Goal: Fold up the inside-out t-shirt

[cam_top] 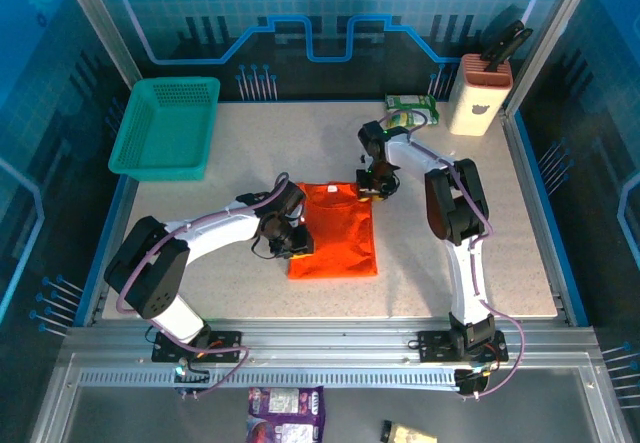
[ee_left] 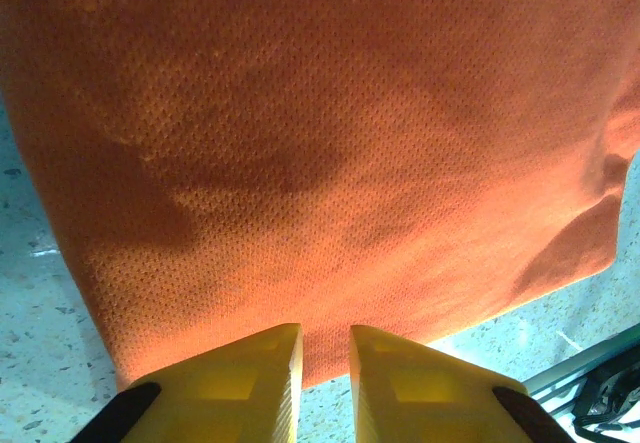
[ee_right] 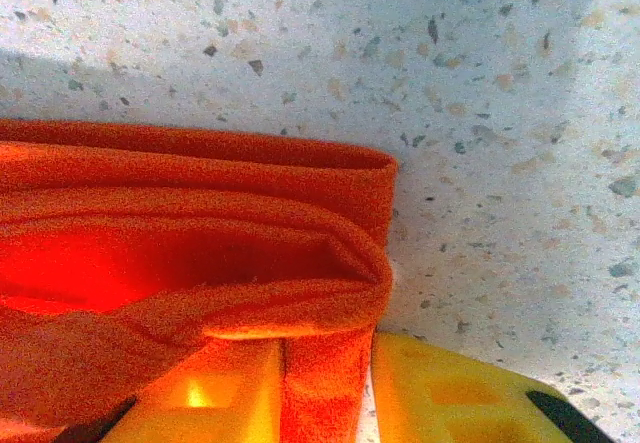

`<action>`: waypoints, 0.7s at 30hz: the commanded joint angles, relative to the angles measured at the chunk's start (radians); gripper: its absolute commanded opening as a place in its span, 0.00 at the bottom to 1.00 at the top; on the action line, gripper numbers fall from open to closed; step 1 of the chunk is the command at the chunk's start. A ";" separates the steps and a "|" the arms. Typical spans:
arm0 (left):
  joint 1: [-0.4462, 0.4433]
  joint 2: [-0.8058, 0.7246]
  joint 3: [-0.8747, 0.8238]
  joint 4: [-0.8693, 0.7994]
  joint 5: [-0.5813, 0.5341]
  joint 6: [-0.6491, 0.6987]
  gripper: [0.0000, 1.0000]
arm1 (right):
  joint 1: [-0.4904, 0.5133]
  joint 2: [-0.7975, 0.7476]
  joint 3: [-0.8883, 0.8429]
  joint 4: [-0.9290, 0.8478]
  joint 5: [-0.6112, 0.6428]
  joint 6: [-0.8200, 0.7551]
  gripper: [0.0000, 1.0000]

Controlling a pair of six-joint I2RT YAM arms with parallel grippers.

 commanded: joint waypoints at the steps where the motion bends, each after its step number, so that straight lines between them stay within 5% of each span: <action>1: 0.010 -0.026 -0.019 -0.032 -0.007 -0.001 0.21 | 0.012 0.039 -0.001 -0.013 -0.035 0.031 0.31; 14: 0.031 -0.051 -0.021 -0.048 -0.040 0.011 0.21 | 0.010 0.047 -0.038 0.011 -0.015 0.047 0.17; 21: 0.180 -0.066 0.029 -0.064 -0.079 0.091 0.27 | 0.003 0.026 -0.045 0.019 -0.011 0.031 0.01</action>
